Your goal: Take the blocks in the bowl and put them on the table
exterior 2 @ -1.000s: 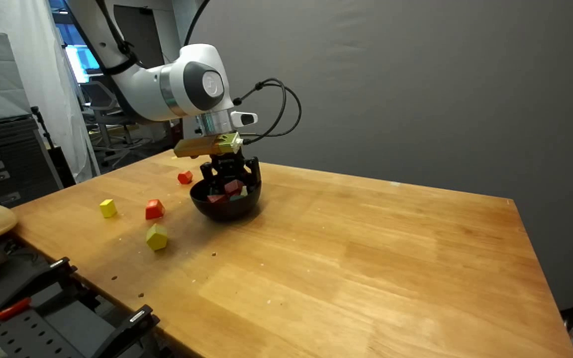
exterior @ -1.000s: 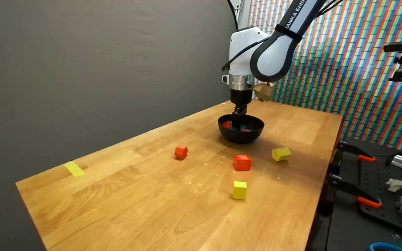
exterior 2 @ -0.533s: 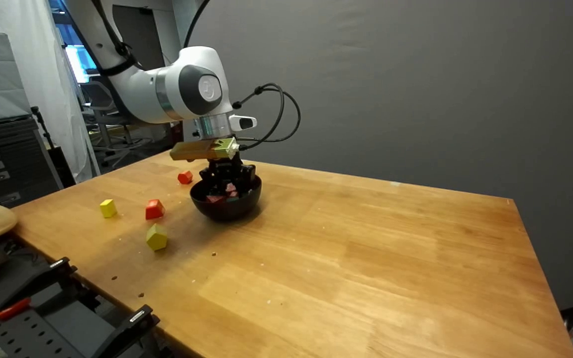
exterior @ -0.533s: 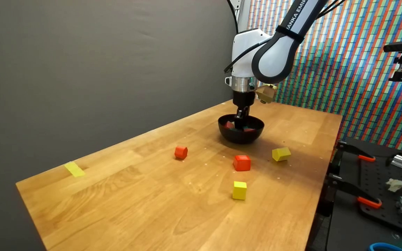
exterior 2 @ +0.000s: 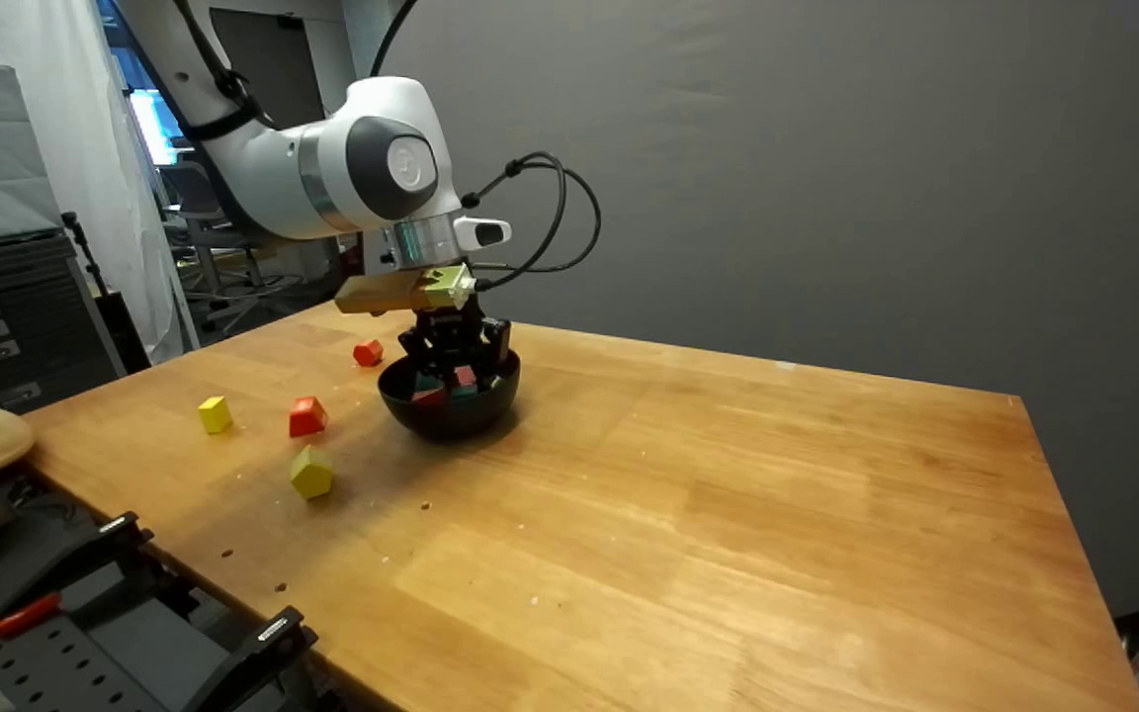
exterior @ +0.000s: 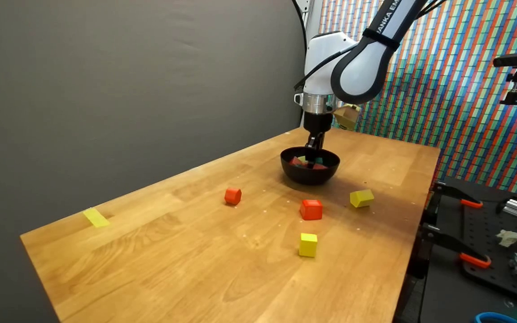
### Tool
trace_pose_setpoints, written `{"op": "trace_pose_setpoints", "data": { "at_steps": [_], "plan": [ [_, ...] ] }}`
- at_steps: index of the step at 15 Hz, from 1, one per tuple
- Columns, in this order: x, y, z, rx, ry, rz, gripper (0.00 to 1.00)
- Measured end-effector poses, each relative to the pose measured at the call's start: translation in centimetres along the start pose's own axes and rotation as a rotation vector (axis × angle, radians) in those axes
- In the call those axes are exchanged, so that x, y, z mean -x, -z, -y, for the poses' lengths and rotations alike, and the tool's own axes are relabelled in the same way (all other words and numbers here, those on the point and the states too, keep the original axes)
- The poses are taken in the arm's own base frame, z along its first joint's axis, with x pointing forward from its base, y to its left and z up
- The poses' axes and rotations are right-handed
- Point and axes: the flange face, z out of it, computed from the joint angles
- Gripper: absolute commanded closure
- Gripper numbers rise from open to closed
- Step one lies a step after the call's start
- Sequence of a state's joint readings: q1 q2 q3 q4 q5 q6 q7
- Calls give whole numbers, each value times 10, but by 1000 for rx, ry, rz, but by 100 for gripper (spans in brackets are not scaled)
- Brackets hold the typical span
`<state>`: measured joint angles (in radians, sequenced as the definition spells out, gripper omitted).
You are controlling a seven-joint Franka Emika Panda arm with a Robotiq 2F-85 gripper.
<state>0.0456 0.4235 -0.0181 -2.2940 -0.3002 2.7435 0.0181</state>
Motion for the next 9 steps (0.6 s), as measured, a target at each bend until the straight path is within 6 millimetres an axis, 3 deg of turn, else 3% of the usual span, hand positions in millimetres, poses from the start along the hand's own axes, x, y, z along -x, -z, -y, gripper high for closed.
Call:
{"op": "trace_pose_setpoints", "data": {
  "at_steps": [3,6,8,9],
  "plan": [
    [7,42,-20,63,8,-56,83],
    [27,95,-46,103,-22,-128,83],
    [50,112,-67,108,-82,-144,83],
    [64,111,-79,106,-116,-135,83]
  ]
}}
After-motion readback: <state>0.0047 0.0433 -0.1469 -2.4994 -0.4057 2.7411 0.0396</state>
